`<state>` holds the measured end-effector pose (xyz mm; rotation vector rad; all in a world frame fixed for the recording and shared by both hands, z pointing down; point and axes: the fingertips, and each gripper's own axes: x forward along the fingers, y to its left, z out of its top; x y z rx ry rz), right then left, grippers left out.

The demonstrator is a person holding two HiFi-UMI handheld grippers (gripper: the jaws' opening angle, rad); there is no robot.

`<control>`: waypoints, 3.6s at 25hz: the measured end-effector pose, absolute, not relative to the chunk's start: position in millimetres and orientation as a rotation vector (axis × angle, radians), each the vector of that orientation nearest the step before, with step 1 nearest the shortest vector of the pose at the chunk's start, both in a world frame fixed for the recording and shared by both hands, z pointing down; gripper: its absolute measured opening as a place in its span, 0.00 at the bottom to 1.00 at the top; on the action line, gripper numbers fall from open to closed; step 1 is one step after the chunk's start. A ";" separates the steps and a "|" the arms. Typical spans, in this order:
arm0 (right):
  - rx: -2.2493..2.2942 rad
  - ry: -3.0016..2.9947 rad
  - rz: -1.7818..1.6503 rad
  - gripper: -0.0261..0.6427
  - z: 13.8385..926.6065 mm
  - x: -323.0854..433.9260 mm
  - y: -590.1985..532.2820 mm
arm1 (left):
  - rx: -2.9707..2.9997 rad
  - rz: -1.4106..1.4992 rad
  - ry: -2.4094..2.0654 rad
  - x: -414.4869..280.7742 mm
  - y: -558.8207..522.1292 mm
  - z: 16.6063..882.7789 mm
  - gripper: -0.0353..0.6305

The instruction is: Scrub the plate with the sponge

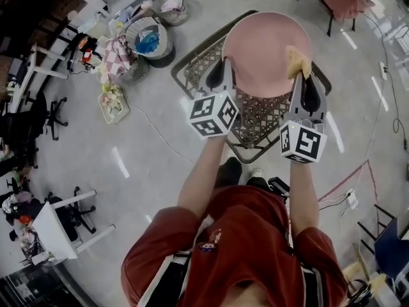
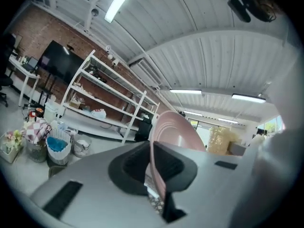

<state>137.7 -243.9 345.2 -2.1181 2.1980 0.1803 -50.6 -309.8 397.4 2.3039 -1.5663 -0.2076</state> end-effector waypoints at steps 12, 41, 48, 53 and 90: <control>-1.894 2.364 0.223 0.11 261.2 81.8 -270.5 | 2.446 -0.329 -1.589 -28.4 -280.0 329.8 0.09; -2.193 2.254 0.145 0.11 260.1 137.3 -284.6 | 2.401 -0.514 -1.675 -59.5 -264.2 296.5 0.09; -2.233 2.221 0.116 0.11 261.8 152.1 -283.2 | 2.382 -0.535 -1.702 -67.5 -262.1 291.5 0.09; -2.176 2.241 0.134 0.11 254.4 137.2 -275.2 | 2.382 -0.529 -1.708 -67.1 -262.8 293.2 0.09; -1.992 2.414 -0.163 0.11 276.7 103.9 -287.7 | 2.407 -0.547 -1.711 -64.9 -271.8 285.1 0.09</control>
